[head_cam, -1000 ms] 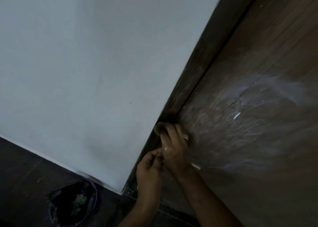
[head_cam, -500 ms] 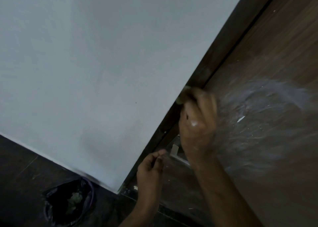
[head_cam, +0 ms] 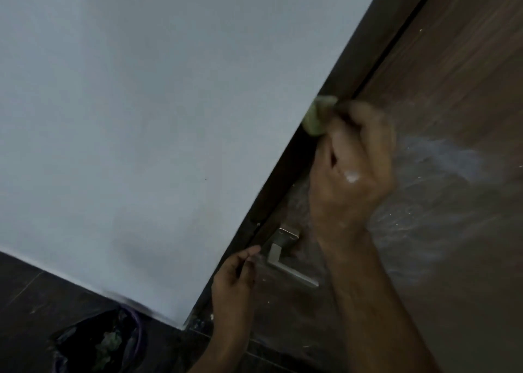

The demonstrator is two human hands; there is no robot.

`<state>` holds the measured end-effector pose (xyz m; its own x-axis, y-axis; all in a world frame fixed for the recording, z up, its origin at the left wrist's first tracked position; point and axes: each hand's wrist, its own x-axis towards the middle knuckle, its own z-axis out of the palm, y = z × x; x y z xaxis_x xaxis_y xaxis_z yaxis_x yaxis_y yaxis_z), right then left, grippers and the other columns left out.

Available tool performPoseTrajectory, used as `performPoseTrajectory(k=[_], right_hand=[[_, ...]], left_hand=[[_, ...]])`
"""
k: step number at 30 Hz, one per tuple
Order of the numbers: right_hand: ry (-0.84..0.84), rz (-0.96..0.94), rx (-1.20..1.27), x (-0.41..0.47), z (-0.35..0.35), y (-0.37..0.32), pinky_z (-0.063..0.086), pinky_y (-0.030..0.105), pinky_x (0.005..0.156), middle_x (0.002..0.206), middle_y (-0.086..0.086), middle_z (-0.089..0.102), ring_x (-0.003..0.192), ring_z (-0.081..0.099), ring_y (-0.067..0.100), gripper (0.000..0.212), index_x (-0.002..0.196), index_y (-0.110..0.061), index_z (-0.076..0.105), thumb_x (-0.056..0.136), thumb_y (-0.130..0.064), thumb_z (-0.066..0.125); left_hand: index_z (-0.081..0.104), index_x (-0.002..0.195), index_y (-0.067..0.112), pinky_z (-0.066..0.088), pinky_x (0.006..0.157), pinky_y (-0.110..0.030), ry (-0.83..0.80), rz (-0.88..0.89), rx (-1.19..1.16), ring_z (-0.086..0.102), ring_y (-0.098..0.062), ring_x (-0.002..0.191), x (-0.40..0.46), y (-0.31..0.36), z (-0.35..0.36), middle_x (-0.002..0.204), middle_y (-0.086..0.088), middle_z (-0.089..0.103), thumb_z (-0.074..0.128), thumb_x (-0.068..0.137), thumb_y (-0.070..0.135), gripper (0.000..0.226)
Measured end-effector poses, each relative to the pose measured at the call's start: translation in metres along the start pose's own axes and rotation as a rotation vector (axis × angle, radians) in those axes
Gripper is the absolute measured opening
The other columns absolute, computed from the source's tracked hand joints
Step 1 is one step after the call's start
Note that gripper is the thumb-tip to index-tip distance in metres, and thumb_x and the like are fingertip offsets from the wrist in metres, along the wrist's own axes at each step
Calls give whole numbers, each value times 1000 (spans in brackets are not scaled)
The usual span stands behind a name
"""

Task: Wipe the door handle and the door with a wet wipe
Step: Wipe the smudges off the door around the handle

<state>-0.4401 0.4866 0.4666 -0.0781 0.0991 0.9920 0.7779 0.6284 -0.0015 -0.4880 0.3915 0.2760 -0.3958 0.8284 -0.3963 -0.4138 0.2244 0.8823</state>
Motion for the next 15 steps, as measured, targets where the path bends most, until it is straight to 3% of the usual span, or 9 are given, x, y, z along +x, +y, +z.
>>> performPoseTrajectory(k=[3, 7, 11, 13, 15], right_hand=[[-28, -34, 25, 0, 3, 6, 40, 17, 87, 93, 21, 70, 87, 59, 24, 27, 86, 7, 75, 101, -1, 53], [-400, -100, -27, -93, -3, 3, 43, 29, 93, 111, 20, 63, 94, 60, 32, 15, 93, 1, 65, 97, 7, 52], [-772, -14, -70, -184, -4, -3, 56, 35, 77, 105, 9, 67, 100, 56, 23, 17, 98, -7, 70, 86, -4, 58], [-900, -125, -173, -207, -4, -6, 48, 39, 81, 100, 3, 71, 104, 51, 23, 20, 95, -15, 75, 75, -14, 73], [-879, -174, -255, -210, -3, -6, 36, 40, 84, 100, -4, 70, 107, 50, 23, 19, 93, -23, 73, 74, -23, 76]], left_hand=[[77, 97, 35, 53, 80, -26, -2, 4, 12, 68, 4, 88, -1, -1, -3, 96, 19, 75, 61, 96, 21, 21], [76, 97, 33, 51, 76, -25, 38, 36, 17, 68, 4, 86, 1, -6, -11, 93, 18, 76, 58, 98, 14, 26], [77, 87, 15, 52, 60, -21, 46, -64, 21, 68, -13, 69, 3, -10, -10, 76, 1, 76, 53, 96, 7, 26], [75, 81, 7, 49, 49, -16, 19, -163, 19, 66, -14, 58, 3, -11, -10, 67, -4, 74, 52, 97, 6, 28], [74, 86, 0, 49, 47, -16, 1, -231, 10, 66, -13, 56, 4, -12, -9, 74, -13, 74, 51, 99, 6, 27]])
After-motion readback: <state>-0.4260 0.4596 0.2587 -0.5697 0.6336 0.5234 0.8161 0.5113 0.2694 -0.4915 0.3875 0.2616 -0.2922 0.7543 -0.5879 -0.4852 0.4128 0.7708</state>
